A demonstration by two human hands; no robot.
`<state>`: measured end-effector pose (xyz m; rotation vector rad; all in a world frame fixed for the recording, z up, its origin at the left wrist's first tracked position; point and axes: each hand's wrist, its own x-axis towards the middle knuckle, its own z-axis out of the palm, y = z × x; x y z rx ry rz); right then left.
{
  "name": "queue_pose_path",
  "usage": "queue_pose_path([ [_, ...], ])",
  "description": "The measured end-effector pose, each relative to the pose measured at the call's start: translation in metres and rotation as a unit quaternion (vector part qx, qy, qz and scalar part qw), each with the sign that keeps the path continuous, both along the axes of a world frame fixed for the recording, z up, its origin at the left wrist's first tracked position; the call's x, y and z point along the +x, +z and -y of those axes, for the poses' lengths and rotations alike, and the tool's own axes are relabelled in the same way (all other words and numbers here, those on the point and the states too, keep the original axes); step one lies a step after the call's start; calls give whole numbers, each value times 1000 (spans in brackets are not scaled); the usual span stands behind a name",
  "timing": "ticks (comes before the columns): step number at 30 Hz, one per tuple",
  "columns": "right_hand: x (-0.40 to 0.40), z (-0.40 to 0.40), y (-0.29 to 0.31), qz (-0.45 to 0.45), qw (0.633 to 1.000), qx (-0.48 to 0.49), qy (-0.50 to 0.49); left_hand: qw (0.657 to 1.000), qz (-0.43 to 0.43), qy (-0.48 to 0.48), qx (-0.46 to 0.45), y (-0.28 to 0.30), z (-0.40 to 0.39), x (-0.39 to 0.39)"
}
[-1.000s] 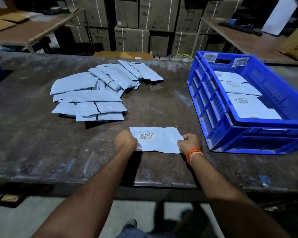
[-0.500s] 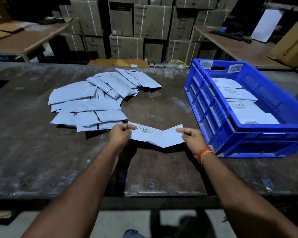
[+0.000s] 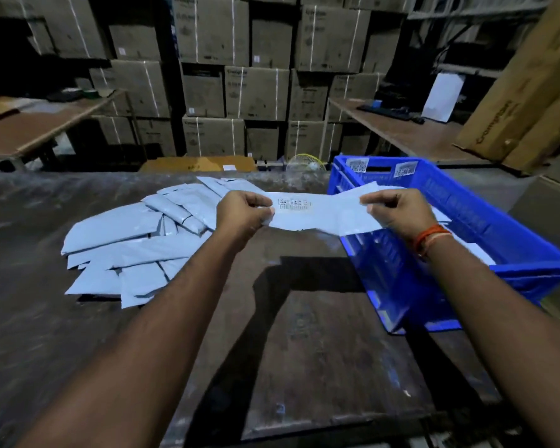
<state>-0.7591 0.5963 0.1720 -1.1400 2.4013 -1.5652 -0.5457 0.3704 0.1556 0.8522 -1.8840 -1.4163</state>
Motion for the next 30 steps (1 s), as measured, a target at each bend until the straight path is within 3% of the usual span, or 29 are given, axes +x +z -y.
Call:
queue_pose_path([
  [7, -117, -53, 32, 44, 997, 4, -63, 997, 9, -54, -54, 32, -45, -114],
  [13, -210, -111, 25, -13, 983, 145, -114, 977, 113, -49, -172, 35, -115, -217],
  [21, -262, -125, -16, -84, 945, 302, -95, 856, 364, -33, -365, 17, -183, -287],
  [30, -267, -112, -42, -125, 911, 390, -38, 757, 506, -60, -410, 6, -209, -303],
])
